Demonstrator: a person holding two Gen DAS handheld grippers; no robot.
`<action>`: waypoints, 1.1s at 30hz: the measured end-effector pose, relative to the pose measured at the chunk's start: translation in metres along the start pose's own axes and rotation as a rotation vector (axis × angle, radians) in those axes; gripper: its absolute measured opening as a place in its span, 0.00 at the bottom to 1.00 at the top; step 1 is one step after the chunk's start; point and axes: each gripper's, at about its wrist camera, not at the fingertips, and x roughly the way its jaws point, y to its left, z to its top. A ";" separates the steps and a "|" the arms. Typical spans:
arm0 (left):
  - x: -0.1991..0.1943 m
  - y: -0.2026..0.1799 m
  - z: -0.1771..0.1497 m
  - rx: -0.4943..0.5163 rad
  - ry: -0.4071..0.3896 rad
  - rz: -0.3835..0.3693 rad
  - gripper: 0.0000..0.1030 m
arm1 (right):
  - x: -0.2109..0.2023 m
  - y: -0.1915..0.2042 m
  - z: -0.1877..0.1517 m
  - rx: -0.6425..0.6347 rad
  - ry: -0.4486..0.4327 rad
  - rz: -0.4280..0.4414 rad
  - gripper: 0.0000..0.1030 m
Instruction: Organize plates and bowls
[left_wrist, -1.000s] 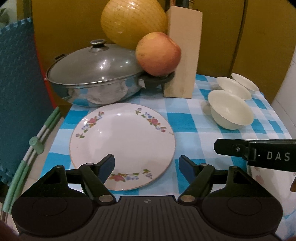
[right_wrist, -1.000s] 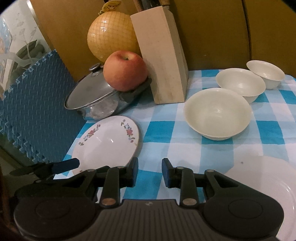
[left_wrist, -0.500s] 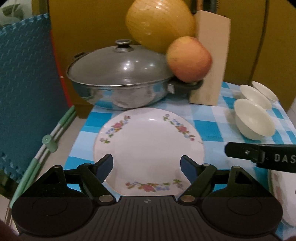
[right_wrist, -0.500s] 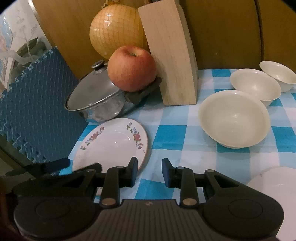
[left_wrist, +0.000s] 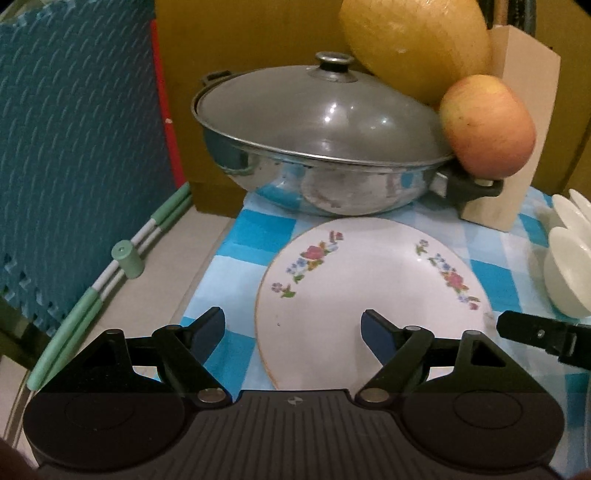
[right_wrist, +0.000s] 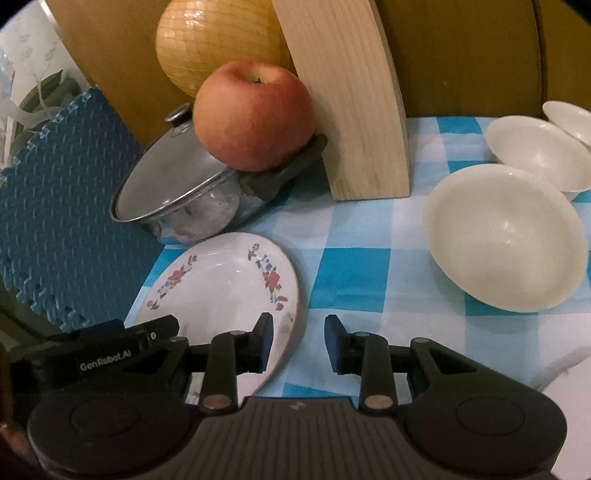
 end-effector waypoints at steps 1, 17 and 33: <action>0.002 0.000 0.000 0.002 0.004 0.003 0.83 | 0.003 0.000 0.001 0.003 0.001 0.001 0.25; 0.015 -0.006 0.002 0.032 0.004 -0.070 0.84 | 0.022 0.005 -0.002 -0.010 -0.007 0.079 0.27; 0.006 -0.018 -0.006 0.075 0.034 -0.094 0.87 | 0.007 0.002 -0.012 -0.030 0.019 0.050 0.27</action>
